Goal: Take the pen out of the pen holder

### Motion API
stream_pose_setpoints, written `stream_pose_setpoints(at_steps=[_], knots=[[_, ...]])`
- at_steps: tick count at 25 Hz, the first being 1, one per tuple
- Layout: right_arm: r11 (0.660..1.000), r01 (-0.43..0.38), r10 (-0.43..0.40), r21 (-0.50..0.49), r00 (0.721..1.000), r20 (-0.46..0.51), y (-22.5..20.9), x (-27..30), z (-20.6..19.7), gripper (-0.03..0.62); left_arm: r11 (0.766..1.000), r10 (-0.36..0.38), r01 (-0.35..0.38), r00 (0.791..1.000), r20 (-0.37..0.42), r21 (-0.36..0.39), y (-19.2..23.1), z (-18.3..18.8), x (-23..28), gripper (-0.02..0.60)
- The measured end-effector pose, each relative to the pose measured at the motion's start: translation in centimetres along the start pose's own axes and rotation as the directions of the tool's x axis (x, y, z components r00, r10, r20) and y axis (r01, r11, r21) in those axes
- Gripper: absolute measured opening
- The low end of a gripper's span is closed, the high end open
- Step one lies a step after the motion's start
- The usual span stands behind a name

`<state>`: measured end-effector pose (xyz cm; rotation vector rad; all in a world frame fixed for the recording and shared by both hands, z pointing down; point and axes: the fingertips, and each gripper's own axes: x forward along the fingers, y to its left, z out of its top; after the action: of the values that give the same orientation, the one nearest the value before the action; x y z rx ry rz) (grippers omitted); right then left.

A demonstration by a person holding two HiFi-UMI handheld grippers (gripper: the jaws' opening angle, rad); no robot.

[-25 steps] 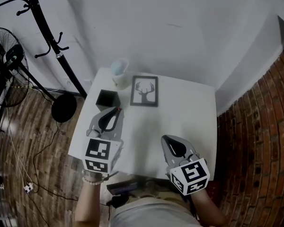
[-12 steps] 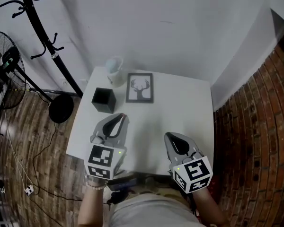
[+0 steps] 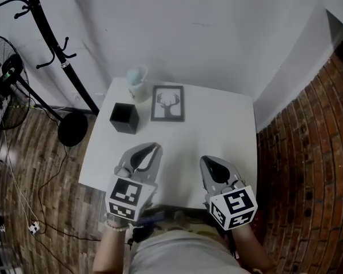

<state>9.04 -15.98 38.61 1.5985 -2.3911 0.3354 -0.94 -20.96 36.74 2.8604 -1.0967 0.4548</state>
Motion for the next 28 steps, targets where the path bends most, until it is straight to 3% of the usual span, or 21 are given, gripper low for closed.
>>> stream_pose_setpoints(at_steps=[28], knots=[[0.999, -0.026, 0.026, -0.027, 1.0, 0.005, -0.11, 0.49, 0.52, 0.005, 0.999, 0.033, -0.033, 0.999, 0.0, -0.011, 0.03, -0.08, -0.34, 0.031]])
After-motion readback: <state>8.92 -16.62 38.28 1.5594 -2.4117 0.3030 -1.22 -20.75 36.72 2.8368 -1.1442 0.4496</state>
